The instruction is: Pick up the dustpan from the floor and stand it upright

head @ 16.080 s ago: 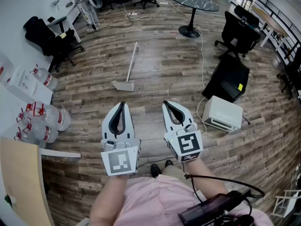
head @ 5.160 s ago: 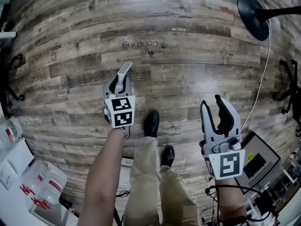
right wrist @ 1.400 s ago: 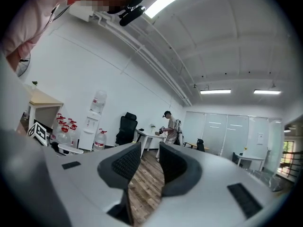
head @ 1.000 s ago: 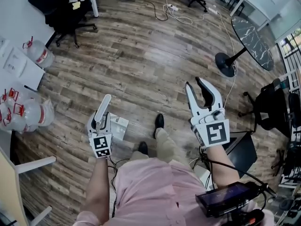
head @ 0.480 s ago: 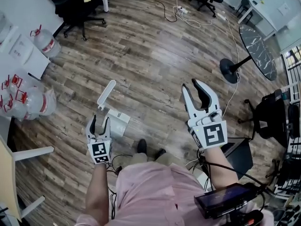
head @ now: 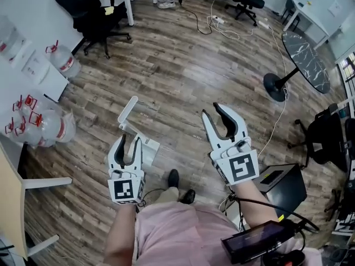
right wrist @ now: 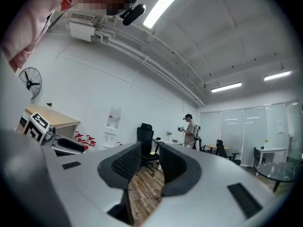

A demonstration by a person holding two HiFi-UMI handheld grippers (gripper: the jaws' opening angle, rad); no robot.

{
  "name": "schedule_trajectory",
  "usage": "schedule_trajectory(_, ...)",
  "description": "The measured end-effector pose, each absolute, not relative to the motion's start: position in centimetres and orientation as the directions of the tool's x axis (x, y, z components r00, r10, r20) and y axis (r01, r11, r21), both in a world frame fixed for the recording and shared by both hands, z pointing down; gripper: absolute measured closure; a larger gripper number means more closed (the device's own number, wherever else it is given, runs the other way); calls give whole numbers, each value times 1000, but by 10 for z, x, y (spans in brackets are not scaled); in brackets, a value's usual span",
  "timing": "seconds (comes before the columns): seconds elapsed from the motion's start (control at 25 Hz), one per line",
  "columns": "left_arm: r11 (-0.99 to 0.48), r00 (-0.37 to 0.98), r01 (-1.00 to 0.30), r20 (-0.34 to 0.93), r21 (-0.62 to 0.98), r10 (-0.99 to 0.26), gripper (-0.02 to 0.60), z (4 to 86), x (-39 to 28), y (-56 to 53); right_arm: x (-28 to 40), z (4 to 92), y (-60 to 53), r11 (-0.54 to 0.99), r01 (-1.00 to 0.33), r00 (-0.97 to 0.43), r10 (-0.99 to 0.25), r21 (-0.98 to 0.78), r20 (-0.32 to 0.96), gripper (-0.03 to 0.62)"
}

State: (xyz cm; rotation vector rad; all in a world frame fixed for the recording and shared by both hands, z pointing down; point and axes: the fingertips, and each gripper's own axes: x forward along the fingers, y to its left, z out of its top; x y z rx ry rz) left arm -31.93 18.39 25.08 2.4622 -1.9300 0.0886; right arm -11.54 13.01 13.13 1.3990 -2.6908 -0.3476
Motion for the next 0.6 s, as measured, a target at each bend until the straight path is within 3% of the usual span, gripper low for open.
schedule_trajectory(0.24, -291, 292, -956, -61, -26, -954, 513, 175, -253, 194, -97, 122, 171, 545, -809, -567, -822, 220, -47, 486)
schedule_trajectory(0.44, -276, 278, -961, -113, -32, -954, 532, 127, -219, 195, -67, 107, 192, 492, -841, -519, -852, 224, -75, 567)
schedule_trajectory(0.6, -275, 281, -960, -148, -61, -948, 549, 98, -200, 200, -49, 94, 203, 460, -863, -486, -869, 206, -92, 592)
